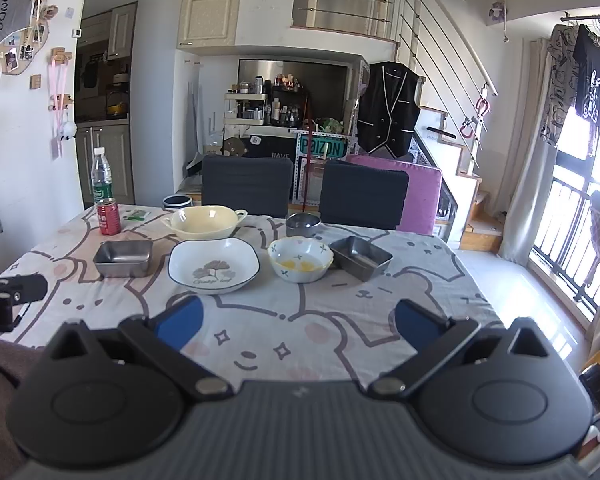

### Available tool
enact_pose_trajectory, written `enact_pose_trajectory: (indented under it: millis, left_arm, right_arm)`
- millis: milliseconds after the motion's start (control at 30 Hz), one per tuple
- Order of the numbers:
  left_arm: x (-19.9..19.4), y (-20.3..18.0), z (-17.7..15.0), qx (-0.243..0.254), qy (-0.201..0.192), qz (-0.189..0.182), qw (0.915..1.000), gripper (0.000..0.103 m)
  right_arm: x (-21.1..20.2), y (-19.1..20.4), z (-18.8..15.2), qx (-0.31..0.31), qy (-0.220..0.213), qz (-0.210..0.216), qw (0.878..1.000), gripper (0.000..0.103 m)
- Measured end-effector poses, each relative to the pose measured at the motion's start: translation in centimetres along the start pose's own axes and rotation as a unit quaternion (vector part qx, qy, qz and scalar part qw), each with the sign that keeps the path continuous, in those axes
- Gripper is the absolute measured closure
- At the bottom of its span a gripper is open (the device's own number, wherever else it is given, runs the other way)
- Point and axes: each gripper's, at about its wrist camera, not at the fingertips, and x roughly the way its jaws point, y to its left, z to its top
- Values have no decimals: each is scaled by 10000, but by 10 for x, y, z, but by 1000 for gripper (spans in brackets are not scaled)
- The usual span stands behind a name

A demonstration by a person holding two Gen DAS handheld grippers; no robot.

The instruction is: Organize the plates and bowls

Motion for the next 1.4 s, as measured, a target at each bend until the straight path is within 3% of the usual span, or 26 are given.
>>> enact_pose_trajectory:
  millis: [1400]
  left_arm:
    - [1, -3, 0, 52, 44, 108, 9999, 0]
  right_arm:
    - [4, 5, -5, -16, 125, 12, 9999, 0]
